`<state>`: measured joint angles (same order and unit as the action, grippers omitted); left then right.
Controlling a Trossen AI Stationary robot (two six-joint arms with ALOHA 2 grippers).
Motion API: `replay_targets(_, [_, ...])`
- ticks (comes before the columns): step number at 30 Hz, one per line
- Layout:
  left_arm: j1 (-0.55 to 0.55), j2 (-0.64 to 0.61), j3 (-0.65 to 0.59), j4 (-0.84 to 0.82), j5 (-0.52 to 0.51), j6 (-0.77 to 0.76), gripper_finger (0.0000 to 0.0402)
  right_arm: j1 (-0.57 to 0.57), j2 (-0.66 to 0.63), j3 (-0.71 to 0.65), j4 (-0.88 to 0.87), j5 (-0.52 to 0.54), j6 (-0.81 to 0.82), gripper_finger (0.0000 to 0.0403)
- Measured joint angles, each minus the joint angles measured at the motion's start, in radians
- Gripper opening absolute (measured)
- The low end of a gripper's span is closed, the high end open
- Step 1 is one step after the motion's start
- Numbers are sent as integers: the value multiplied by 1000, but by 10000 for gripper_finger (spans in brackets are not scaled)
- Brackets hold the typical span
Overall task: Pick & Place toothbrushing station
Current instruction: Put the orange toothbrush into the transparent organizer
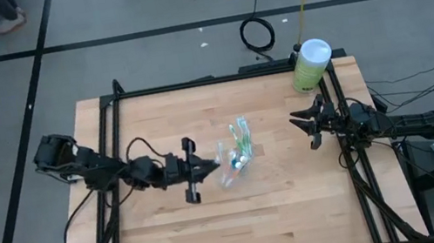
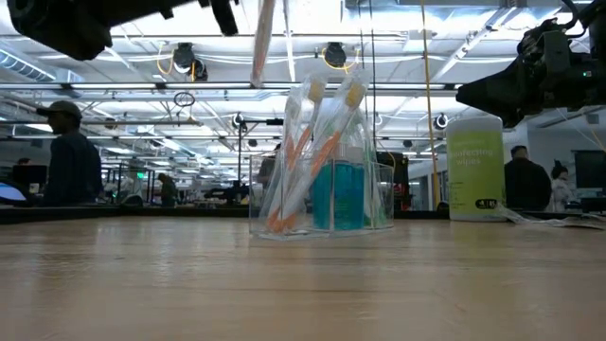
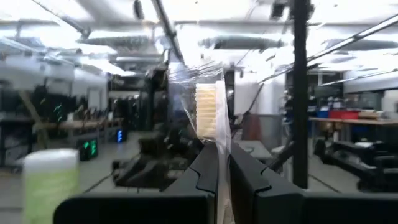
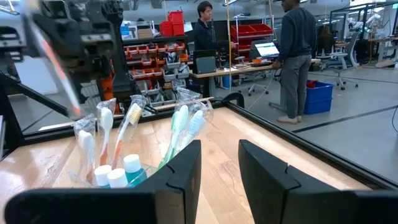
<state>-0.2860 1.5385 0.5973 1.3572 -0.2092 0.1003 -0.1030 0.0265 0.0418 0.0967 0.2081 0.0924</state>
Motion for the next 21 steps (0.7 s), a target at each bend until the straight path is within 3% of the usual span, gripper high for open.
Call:
replay_targets(9, [47,23,-9,12,6,-34,12,0,0,0,0,0,0,98])
replay_targets(15, [63,196,11,192,-9,-109,12,0,0,0,0,0,0,98])
replay_targets(21, [63,301,40,207,-56,-160,12,0,0,0,0,0,0,98])
